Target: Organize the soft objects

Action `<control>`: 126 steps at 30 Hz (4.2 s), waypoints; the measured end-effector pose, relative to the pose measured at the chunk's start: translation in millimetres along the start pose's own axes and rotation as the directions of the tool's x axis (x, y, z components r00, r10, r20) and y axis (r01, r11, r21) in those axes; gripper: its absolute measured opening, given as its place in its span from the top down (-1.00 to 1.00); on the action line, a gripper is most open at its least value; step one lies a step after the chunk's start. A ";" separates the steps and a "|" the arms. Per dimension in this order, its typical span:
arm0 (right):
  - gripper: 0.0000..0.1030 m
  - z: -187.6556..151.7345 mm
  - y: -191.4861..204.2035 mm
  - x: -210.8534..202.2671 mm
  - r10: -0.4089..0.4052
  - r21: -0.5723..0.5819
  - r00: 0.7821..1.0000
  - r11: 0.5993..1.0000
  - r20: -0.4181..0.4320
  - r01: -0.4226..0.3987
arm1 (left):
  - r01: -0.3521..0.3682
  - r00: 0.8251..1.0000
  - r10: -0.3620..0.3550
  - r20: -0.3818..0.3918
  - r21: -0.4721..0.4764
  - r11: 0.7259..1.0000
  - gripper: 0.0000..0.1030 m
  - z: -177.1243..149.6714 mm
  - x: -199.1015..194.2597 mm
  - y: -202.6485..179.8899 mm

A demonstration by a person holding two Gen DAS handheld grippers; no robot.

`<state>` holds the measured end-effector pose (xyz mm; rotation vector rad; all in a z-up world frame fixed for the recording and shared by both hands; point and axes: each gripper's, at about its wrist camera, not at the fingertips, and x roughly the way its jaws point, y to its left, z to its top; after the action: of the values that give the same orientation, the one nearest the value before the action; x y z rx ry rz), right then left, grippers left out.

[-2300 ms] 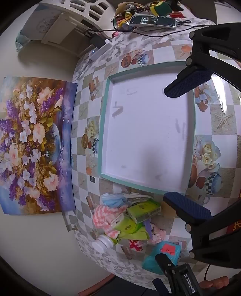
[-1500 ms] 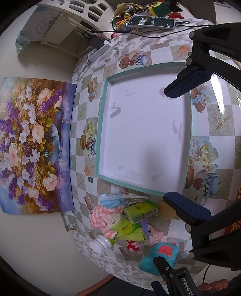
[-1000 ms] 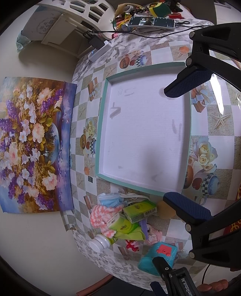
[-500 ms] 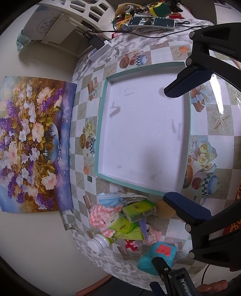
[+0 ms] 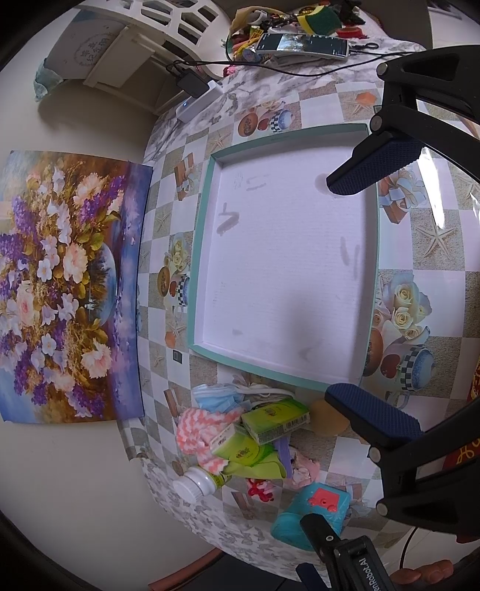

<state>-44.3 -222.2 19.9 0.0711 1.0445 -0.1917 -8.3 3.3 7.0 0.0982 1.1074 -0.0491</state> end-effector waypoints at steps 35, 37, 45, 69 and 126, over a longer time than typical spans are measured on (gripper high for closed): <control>-1.00 49.6 27.0 7.5 0.121 -0.031 0.992 0.992 0.026 -0.120 | 0.181 0.980 -0.179 0.089 -0.010 0.983 -1.00 56.1 -0.3 61.6; -1.00 58.9 40.4 13.1 0.135 -0.058 0.991 0.989 0.010 -0.135 | 0.150 0.987 -0.150 0.060 -0.003 0.989 -1.00 63.7 5.6 68.0; -1.00 59.6 90.6 54.3 0.201 -0.150 0.975 0.965 -0.099 -0.215 | 0.109 0.989 -0.104 -0.109 0.034 0.993 -1.00 82.9 60.0 76.7; 0.23 46.3 122.4 110.7 0.244 -0.250 0.952 0.925 -0.183 -0.285 | 0.174 0.914 -0.119 -0.388 0.109 0.979 0.34 97.4 172.3 74.1; -0.12 42.7 -160.9 81.2 -0.091 0.407 0.990 0.905 -0.104 0.126 | 0.255 0.963 -0.249 -0.106 0.040 0.966 -0.40 86.5 81.6 -182.5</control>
<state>0.8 -396.5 -23.7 0.4081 1.0773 -0.5147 89.0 -186.4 -37.7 0.0064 1.2140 -0.3053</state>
